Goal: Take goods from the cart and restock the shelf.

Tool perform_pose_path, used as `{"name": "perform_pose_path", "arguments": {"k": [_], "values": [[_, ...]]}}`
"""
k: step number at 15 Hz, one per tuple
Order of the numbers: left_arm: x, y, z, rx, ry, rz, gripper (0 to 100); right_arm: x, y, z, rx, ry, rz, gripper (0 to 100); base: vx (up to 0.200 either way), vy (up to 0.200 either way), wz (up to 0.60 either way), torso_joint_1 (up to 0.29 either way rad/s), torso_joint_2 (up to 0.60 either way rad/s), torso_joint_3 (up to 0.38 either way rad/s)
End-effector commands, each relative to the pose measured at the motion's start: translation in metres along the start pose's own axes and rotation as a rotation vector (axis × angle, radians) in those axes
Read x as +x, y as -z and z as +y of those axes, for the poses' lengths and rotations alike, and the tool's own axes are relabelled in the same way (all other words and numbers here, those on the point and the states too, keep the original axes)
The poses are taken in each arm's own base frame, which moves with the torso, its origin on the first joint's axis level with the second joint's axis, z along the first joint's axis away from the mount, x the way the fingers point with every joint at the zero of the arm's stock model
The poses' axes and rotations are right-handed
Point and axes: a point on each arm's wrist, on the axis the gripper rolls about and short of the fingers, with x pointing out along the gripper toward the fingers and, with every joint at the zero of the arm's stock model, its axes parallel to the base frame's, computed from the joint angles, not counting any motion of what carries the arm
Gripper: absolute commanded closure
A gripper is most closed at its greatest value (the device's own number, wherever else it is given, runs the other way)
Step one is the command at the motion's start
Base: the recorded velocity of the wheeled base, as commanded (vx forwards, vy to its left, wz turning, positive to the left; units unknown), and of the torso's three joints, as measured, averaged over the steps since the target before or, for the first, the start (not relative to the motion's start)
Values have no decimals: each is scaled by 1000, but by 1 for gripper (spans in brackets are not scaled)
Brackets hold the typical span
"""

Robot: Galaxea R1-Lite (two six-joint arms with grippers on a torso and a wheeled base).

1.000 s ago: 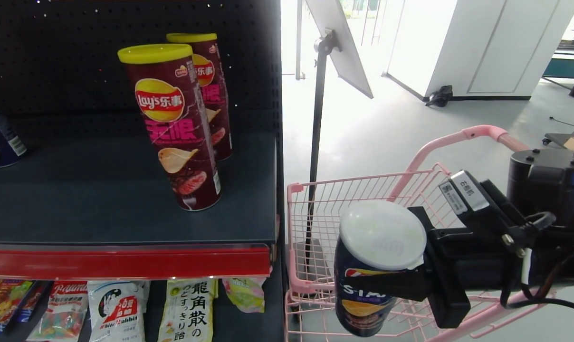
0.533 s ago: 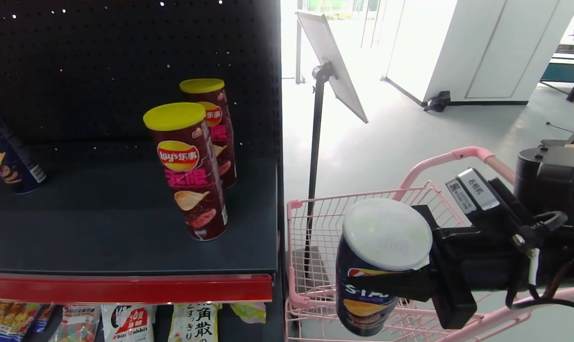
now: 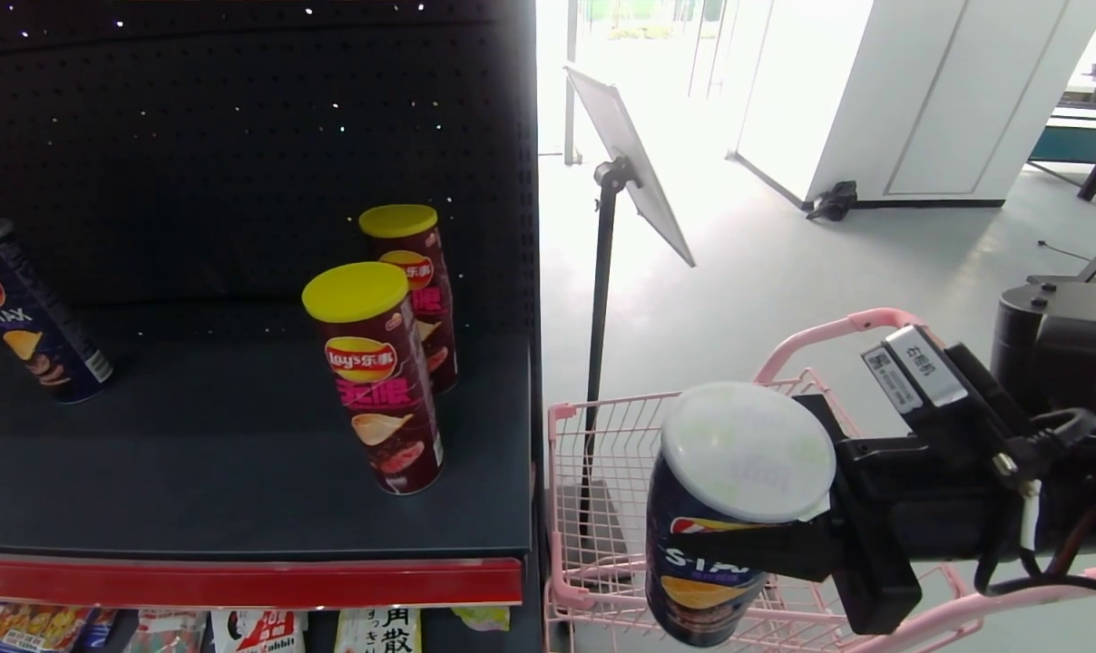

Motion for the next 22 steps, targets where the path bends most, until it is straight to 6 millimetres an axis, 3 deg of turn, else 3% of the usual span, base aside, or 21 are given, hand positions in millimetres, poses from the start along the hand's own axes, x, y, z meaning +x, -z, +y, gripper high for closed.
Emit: {"name": "perform_pose_path", "arguments": {"k": [1,10,13,22], "values": [[0,0,0,0,0,0,0,0,0,0,0,-1,0,100,0,0,0,154,-369,-198],[0,0,0,0,0,0,0,-5,2,7,6,-9,2,100,0,0,0,156,-336,-178],[0,0,0,0,0,0,0,-13,2,6,8,13,-6,100,0,0,0,9,-19,-11],[0,0,0,0,0,0,0,-30,6,30,47,-8,-11,100,0,0,0,0,0,0]]}}
